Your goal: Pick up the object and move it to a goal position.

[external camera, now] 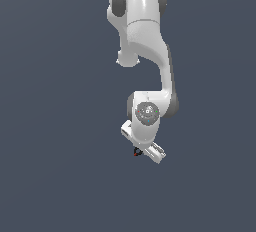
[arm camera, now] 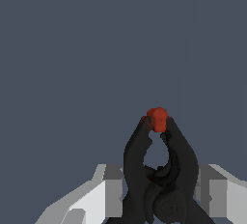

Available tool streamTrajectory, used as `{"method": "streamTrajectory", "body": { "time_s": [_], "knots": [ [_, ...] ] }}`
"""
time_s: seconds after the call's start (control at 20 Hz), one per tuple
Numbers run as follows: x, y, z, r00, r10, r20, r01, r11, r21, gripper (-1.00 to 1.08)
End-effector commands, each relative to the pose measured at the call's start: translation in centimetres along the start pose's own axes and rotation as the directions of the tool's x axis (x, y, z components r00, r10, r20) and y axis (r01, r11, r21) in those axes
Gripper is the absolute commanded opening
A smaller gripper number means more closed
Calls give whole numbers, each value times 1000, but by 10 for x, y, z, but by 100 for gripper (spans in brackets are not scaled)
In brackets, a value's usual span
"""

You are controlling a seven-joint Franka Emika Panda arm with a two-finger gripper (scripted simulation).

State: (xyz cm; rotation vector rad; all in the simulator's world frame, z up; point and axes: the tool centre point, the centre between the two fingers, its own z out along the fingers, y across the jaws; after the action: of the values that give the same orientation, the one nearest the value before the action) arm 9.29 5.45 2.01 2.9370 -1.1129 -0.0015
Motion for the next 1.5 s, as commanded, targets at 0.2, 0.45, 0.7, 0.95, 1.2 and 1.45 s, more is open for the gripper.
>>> {"method": "streamTrajectory", "body": {
  "time_s": [0.2, 0.45, 0.7, 0.95, 1.2, 1.45],
  "knots": [
    [-13, -3, -26, 1000, -1, 0, 1, 1000, 1, -100],
    [-32, -6, -61, 1000, -1, 0, 1, 1000, 1, -100],
    [-57, -11, -110, 1000, 0, 0, 0, 1000, 2, -100],
    [-85, -16, -165, 1000, 0, 0, 0, 1000, 2, -100],
    [-113, -22, -219, 1000, 0, -1, 0, 1000, 1, -100],
    [-139, -28, -274, 1000, 0, -2, 0, 1000, 1, -100]
  ]
}}
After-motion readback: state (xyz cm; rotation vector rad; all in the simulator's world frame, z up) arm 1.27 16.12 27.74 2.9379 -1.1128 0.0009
